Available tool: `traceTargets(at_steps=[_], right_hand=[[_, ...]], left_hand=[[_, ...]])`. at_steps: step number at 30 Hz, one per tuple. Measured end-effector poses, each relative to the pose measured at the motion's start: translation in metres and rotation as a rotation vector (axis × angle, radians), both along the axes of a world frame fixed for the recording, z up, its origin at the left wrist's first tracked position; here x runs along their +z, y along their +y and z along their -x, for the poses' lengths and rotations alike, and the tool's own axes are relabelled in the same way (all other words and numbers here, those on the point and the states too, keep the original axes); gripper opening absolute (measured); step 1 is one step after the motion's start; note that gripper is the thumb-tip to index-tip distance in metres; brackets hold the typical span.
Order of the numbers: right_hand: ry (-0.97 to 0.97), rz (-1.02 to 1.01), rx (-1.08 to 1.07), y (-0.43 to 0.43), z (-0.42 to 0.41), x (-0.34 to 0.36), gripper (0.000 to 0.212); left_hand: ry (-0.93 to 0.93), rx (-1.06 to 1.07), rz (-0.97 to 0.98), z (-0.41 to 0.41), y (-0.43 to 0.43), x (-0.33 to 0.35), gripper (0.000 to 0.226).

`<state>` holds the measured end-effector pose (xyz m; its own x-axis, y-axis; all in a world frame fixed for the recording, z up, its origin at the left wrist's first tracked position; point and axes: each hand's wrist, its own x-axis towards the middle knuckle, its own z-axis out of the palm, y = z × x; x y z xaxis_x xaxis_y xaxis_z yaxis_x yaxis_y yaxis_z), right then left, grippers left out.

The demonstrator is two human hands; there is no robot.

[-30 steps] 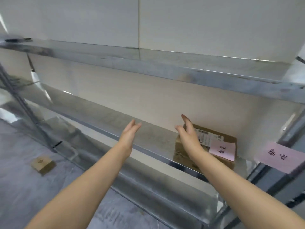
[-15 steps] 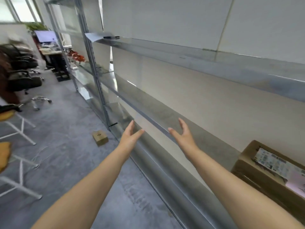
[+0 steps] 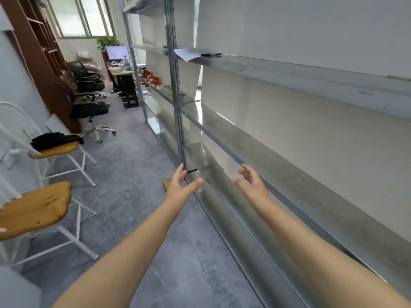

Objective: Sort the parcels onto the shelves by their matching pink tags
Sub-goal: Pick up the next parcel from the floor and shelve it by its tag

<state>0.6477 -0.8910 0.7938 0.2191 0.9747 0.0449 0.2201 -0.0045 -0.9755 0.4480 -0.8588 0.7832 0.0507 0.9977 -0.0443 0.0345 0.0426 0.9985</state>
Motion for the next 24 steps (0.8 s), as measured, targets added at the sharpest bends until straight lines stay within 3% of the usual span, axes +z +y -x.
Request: traceTargets(at_steps=[14, 24], right_hand=[[0.047, 0.034, 0.158, 0.118, 0.077, -0.022, 0.056], [0.041, 0.037, 0.344, 0.265, 0.093, -0.016, 0.056]], left_hand=[[0.052, 0.14, 0.016, 0.066, 0.076, -0.019, 0.086], [0.052, 0.318, 0.005, 0.07, 0.201, -0.01, 0.083]])
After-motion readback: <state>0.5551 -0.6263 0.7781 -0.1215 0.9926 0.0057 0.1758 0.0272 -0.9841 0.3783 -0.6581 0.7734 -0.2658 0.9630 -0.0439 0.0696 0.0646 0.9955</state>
